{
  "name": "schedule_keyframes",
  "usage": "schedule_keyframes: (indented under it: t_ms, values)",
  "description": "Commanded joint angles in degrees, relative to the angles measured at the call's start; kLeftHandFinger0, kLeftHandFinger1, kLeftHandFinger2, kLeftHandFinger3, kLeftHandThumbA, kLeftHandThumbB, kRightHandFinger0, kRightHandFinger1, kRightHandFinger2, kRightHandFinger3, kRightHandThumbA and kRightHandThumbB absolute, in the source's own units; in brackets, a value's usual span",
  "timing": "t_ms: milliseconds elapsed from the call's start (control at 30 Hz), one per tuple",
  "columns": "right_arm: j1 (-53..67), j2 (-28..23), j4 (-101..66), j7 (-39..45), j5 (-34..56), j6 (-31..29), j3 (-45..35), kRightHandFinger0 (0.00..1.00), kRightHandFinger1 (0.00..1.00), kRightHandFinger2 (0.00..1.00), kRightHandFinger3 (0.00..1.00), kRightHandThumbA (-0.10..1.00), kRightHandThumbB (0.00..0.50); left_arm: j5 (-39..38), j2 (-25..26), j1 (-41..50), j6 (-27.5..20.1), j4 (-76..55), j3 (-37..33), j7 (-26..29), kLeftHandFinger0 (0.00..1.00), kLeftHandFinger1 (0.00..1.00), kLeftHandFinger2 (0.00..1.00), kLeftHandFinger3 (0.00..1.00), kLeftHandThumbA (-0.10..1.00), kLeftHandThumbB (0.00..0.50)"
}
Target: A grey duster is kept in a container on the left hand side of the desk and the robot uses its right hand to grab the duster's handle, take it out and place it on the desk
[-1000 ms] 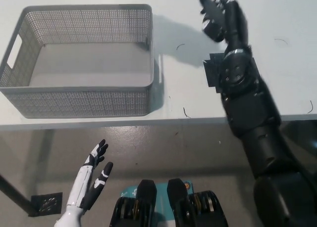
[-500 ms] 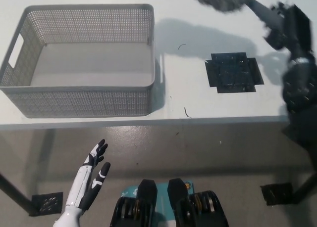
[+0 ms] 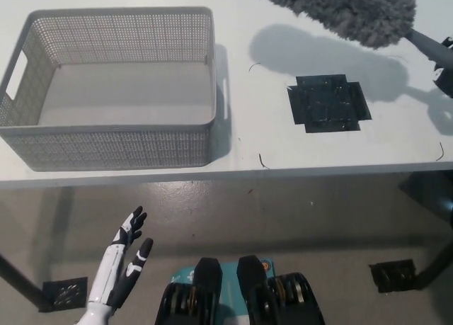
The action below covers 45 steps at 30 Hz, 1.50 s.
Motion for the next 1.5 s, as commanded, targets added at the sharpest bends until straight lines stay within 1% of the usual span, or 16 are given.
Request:
schedule_keyframes:
  t_ms: [0,133,233,300,567,667,700,767,800,833,867,900,933,1033,1267,1467]
  values:
    - [-4.5,-3.2,-0.1,-1.7,-0.2,-2.8,0.7,0.0,0.2,0.52,0.35,-0.1,0.082,-0.8,0.0,0.3,-2.2,-1.0,0.5,1.2,1.0,1.0,1.0,1.0,0.95,0.0]
    - [-4.8,-4.2,-0.5,-2.7,-3.2,-0.9,2.9,0.0,0.19,0.54,0.39,-0.1,0.085,-0.6,-0.1,0.4,-2.0,-1.1,0.6,1.2,1.0,1.0,1.0,1.0,0.95,0.0]
    - [-5.2,-6.1,-0.5,-2.8,-7.7,-0.8,7.2,0.0,0.27,0.63,0.55,-0.09,0.063,-0.4,-0.2,0.3,-2.1,-1.0,0.7,1.3,1.0,1.0,1.0,1.0,0.94,0.0]
    - [-6.7,-7.5,0.9,-4.4,-13.0,-0.9,12.2,0.0,0.29,0.62,0.62,0.02,0.064,-0.6,0.0,0.1,-1.8,-1.4,0.9,1.2,1.0,1.0,1.0,1.0,0.95,0.0]
    - [-8.1,-10.7,1.1,-3.1,-19.1,1.3,21.5,0.0,0.18,0.41,0.43,0.0,0.177,-0.6,-0.1,0.0,-1.8,-1.5,1.1,1.1,1.0,1.0,1.0,1.0,0.95,0.0]
    - [-8.5,-10.8,1.5,-0.5,-19.1,3.3,22.4,0.0,0.22,0.47,0.46,0.05,0.133,-1.0,0.0,-0.2,-1.5,-1.6,1.2,0.9,1.0,1.0,1.0,1.0,0.95,0.0]
    - [-9.6,-10.7,1.4,4.8,-19.7,6.6,23.3,0.0,0.32,0.59,0.53,0.12,0.071,-0.8,0.3,-0.6,-1.2,-1.7,1.5,1.1,1.0,1.0,1.0,1.0,0.95,0.0]
    - [-10.0,-10.7,2.2,4.7,-20.8,8.0,24.2,0.0,0.36,0.63,0.55,0.11,0.077,-0.9,0.2,-0.6,-1.1,-1.8,1.6,1.1,1.0,1.0,1.0,1.0,0.95,0.0]
    - [-10.5,-10.8,3.8,4.5,-21.9,8.9,25.2,0.04,0.37,0.58,0.5,0.18,0.117,-0.8,0.2,-0.6,-1.4,-1.6,1.6,1.2,1.0,1.0,1.0,1.0,0.96,0.0]
    - [-10.5,-10.9,4.0,4.9,-22.1,9.7,25.3,0.19,0.54,0.71,0.65,0.3,0.163,-0.9,0.2,-0.6,-1.5,-1.6,1.6,1.1,1.0,1.0,1.0,1.0,0.95,0.0]
    - [-10.5,-11.0,3.0,7.6,-21.5,11.4,25.0,0.46,0.77,0.93,0.91,0.58,0.268,-1.0,0.2,-0.7,-1.5,-1.6,1.6,1.0,1.0,1.0,1.0,1.0,0.95,0.0]
    - [-10.6,-11.1,2.0,10.2,-21.0,13.0,24.7,0.52,0.78,0.94,0.98,0.71,0.31,-0.9,0.2,-0.8,-1.5,-1.6,1.6,1.1,1.0,1.0,1.0,1.0,0.95,0.0]
    - [-10.6,-11.4,0.1,15.2,-17.9,13.2,23.1,1.0,1.0,1.0,1.0,0.83,0.469,-0.9,0.1,-1.0,-1.9,-1.3,1.6,1.2,1.0,1.0,1.0,1.0,0.95,0.0]
    - [-10.6,-12.3,-5.1,23.6,-13.3,13.6,20.6,1.0,1.0,1.0,1.0,0.86,0.5,-0.5,0.2,-1.1,-1.3,-1.7,1.6,1.3,1.0,1.0,1.0,1.0,0.96,0.0]
    - [-16.2,-14.7,-13.4,50.3,2.0,21.2,15.1,1.0,1.0,1.0,1.0,0.68,0.5,-0.5,0.2,-1.2,-1.8,-1.7,1.6,1.3,1.0,1.0,1.0,1.0,0.91,0.0]
    - [-22.9,-18.9,-11.9,74.5,15.7,24.2,13.8,1.0,1.0,1.0,1.0,0.69,0.5,0.3,0.5,-1.8,-2.1,-1.8,1.6,1.6,1.0,1.0,1.0,1.0,0.91,0.0]
